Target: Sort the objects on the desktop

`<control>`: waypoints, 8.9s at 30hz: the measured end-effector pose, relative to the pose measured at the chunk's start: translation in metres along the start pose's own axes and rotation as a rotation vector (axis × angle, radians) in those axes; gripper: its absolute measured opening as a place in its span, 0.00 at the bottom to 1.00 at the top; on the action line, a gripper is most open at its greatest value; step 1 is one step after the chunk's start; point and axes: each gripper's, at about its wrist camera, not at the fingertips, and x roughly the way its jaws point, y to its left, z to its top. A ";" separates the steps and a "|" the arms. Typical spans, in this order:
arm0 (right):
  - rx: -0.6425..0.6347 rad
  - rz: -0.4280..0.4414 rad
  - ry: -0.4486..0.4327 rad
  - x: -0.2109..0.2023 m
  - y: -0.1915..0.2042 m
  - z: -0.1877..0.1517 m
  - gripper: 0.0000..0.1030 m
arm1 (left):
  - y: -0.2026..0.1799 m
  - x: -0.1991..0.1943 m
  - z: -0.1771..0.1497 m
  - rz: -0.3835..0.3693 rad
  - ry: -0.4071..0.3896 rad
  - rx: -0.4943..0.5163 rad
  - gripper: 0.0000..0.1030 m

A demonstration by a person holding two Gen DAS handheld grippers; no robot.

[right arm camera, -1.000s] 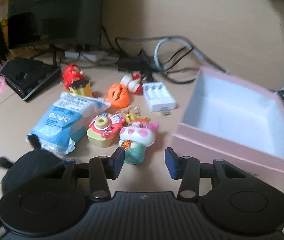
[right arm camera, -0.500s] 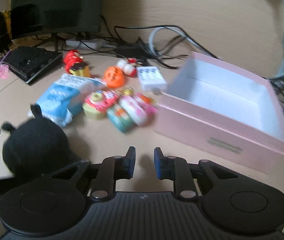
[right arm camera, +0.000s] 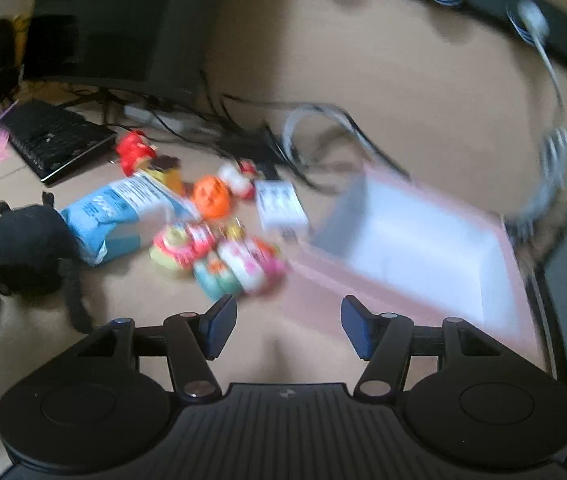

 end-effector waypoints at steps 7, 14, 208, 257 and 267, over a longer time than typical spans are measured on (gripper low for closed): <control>-0.145 -0.027 -0.044 0.053 0.043 0.034 0.39 | 0.022 -0.019 -0.021 -0.107 0.043 -0.103 0.98; -0.075 0.090 0.036 0.050 0.030 0.018 0.39 | 0.024 -0.029 -0.027 -0.183 0.051 -0.147 0.99; 0.007 0.122 0.153 -0.003 -0.001 -0.015 0.49 | -0.029 -0.005 0.023 -0.628 0.040 -0.082 0.54; 0.155 -0.058 0.256 -0.030 -0.047 -0.069 0.88 | -0.065 0.030 0.022 -0.407 0.058 0.102 0.94; 0.185 -0.084 0.250 -0.045 -0.058 -0.079 0.88 | -0.070 0.021 0.021 -0.674 0.125 0.212 0.96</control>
